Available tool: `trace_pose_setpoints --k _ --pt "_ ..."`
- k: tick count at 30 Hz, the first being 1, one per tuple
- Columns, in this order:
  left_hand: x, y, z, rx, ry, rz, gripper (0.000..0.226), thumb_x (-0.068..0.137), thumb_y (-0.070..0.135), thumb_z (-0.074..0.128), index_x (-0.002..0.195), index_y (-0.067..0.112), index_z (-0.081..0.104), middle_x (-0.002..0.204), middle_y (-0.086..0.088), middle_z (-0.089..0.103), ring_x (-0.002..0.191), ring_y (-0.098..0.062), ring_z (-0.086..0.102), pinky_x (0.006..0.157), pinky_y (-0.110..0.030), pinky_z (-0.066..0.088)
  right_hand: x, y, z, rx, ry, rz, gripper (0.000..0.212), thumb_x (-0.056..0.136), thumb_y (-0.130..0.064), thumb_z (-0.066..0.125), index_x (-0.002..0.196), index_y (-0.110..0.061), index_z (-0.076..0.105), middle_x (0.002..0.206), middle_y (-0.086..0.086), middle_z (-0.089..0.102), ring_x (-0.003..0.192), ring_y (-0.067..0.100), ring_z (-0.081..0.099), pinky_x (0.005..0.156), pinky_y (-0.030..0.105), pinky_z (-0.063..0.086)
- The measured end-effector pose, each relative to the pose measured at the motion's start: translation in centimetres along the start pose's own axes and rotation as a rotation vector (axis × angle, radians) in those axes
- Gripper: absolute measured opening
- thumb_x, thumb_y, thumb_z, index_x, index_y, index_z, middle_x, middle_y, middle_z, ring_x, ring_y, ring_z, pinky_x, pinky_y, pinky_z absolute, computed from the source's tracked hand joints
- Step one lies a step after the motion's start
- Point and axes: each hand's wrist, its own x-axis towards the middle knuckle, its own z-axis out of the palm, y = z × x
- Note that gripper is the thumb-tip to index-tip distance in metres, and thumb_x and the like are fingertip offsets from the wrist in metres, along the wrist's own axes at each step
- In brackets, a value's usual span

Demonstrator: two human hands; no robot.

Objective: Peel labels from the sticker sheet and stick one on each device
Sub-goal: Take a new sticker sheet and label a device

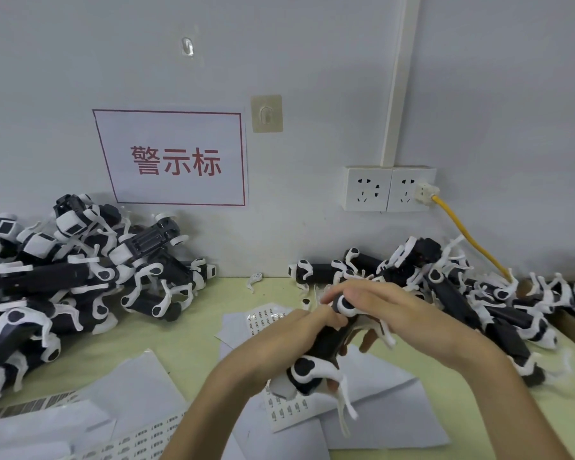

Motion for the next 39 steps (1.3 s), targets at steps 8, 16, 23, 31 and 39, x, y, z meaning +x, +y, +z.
trace_pose_setpoints --k 8,16,23,31,39 --pt "-0.2 -0.6 -0.8 0.042 0.059 0.038 0.040 0.096 0.054 0.062 0.118 0.020 0.065 0.105 -0.003 0.077 0.096 -0.031 0.075 0.082 -0.042 0.057 -0.5 1.7 -2.0 -0.048 -0.009 0.177 0.035 0.089 -0.055 0.067 0.104 -0.023 0.069 0.102 0.003 0.074 0.090 0.030 0.076 0.067 0.030 0.055" --pt "0.0 -1.5 -4.8 -0.234 0.411 0.157 0.027 0.100 0.034 0.061 0.121 0.019 0.065 0.114 0.001 0.076 0.098 -0.021 0.076 0.095 -0.044 0.056 -3.0 6.7 -8.6 0.680 0.578 0.145 0.036 0.087 -0.048 0.062 0.096 -0.017 0.077 0.099 0.021 0.071 0.077 0.035 0.071 0.072 0.042 0.064" --pt "0.3 -3.0 -7.2 -0.356 0.521 0.140 0.027 0.100 0.034 0.062 0.124 0.022 0.063 0.120 0.000 0.072 0.104 -0.020 0.074 0.092 -0.042 0.057 -6.3 10.3 -14.1 1.533 0.648 -0.619 0.079 0.084 -0.029 0.072 0.150 -0.002 0.037 0.148 0.029 0.049 0.133 0.049 0.051 0.095 0.061 0.052" --pt "0.3 -6.6 -12.2 -0.424 0.898 0.067 0.046 0.101 0.026 0.063 0.144 0.019 0.048 0.131 -0.001 0.058 0.118 -0.021 0.058 0.099 -0.043 0.048 -1.2 6.6 -8.1 0.848 0.629 -0.128 0.031 0.099 -0.033 0.047 0.117 -0.017 0.068 0.113 0.006 0.075 0.096 0.019 0.073 0.079 0.026 0.060" --pt "0.1 -11.1 -14.3 -0.561 1.040 0.020 0.066 0.098 0.025 0.067 0.154 0.017 0.033 0.134 -0.002 0.053 0.111 -0.019 0.054 0.096 -0.041 0.046 3.3 8.6 0.2 0.031 0.510 0.238 0.015 0.096 -0.014 0.065 0.102 -0.026 0.073 0.101 -0.001 0.076 0.094 0.015 0.072 0.075 0.028 0.047"
